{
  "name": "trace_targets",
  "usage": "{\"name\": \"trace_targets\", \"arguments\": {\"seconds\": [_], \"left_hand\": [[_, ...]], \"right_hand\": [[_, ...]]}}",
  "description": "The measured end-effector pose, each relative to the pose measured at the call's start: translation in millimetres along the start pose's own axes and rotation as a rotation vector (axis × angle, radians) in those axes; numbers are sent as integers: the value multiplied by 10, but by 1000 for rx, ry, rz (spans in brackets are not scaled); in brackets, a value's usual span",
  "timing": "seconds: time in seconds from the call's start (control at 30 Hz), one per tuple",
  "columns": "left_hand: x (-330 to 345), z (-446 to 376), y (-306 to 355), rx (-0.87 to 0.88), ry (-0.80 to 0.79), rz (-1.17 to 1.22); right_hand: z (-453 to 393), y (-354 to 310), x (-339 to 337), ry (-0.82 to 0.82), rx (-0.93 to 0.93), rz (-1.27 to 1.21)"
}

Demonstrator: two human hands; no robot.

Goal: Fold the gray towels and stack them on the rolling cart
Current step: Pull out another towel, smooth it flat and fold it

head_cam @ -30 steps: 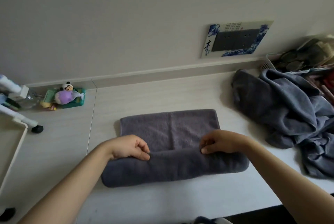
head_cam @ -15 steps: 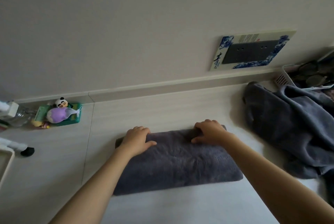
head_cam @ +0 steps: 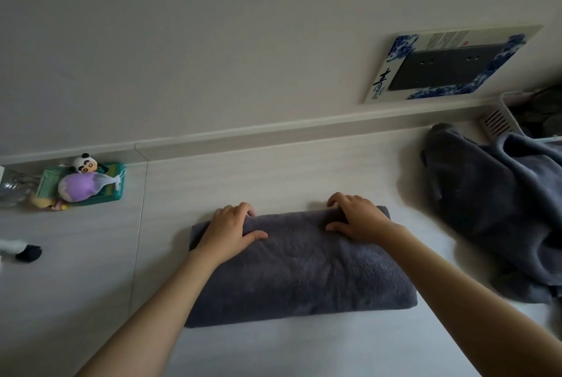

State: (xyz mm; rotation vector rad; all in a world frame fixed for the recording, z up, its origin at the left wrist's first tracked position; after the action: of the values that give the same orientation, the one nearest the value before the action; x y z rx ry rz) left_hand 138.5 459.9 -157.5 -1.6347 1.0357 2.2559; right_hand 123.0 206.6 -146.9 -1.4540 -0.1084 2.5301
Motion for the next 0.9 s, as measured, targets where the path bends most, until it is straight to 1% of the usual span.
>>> {"name": "trace_targets", "arguments": {"seconds": [0.07,0.13,0.2,0.27,0.37,0.4,0.43,0.5,0.53,0.6,0.63,0.67,0.7,0.73,0.8,0.9], "left_hand": [[-78,-30,43,14,-73,32],[-275,-30,72,39,-21,88],[-599,14,114,57,116,76],[-999,131,268,135,275,-30],[-1428,366,558,218,429,-113],[-1492,464,635,226,468,-134],[-1505,548,692,229,491,-156],[-1386,671,770,233,473,-205],[-1228,713,776,206,391,-208],[-769,804,763,117,133,-148],[-546,857,739,83,50,-99],[-373,906,734,61,20,-47],[-247,936,742,52,33,-8],[-166,927,756,53,79,5],[-22,826,781,43,134,-7],[115,574,802,-45,112,-74]], "right_hand": [[44,-27,-22,-77,-14,33],[102,-92,-176,-22,-55,45],[214,-149,-474,138,-102,-34],[425,-226,-813,342,-183,-114],[827,-339,-1197,635,-296,-133],[945,-364,-1237,691,-322,-125],[1030,-382,-1230,709,-337,-115],[1113,-374,-1085,679,-334,-73],[1131,-362,-953,626,-322,-43],[1151,-314,-599,450,-260,39],[1165,-293,-417,337,-218,78],[1169,-258,-227,235,-180,89],[1170,-235,-66,176,-146,99],[1142,-230,42,163,-122,99],[1063,-287,180,169,-100,66],[869,-495,283,219,-123,-39]]}}
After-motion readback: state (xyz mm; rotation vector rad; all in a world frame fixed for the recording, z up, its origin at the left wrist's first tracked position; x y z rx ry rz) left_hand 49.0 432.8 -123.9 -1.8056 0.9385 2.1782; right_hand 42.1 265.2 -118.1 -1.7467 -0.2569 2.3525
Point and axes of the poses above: each hand's wrist, its own z-axis away from the middle knuckle, its own x-axis out of the palm, y = z × x, the point moved 7 cm from there along -z, towards the middle knuckle, and after that the axes turned 15 degrees about x, right-handed, at the moved point
